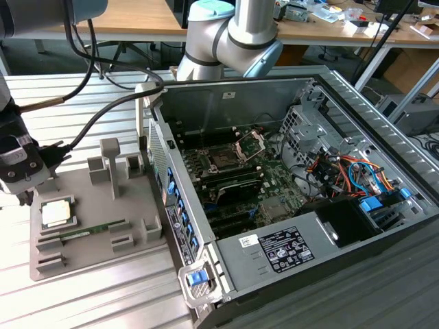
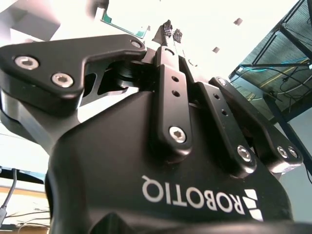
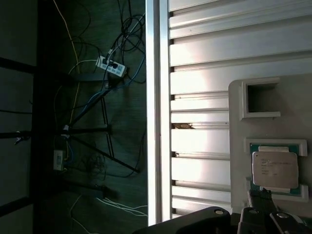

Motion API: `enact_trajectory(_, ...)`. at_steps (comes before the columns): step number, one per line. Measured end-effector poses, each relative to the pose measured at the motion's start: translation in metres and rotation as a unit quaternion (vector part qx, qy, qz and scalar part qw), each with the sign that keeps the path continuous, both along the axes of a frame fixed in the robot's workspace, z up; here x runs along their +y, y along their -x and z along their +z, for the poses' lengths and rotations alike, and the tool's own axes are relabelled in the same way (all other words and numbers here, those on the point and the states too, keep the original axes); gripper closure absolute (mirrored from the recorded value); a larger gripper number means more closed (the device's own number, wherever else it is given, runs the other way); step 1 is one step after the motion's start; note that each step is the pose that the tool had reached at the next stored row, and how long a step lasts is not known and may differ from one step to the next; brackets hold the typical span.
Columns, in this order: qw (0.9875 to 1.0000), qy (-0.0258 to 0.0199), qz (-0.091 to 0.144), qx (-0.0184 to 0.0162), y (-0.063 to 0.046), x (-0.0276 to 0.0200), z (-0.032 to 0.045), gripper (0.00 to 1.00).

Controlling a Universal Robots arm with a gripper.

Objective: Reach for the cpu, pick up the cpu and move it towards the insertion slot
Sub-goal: 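Pick up the cpu and move it towards the insertion slot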

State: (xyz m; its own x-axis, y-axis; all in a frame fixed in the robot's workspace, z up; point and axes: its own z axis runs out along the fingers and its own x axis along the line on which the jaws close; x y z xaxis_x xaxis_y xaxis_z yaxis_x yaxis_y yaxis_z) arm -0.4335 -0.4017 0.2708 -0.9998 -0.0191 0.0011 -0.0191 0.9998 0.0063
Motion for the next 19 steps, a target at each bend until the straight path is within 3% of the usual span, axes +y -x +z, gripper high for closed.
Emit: enact_trajectory(19, 1.0000, 0.0036, 0.000, 0.0000, -0.012, 0.0000, -0.0037, 0.90)
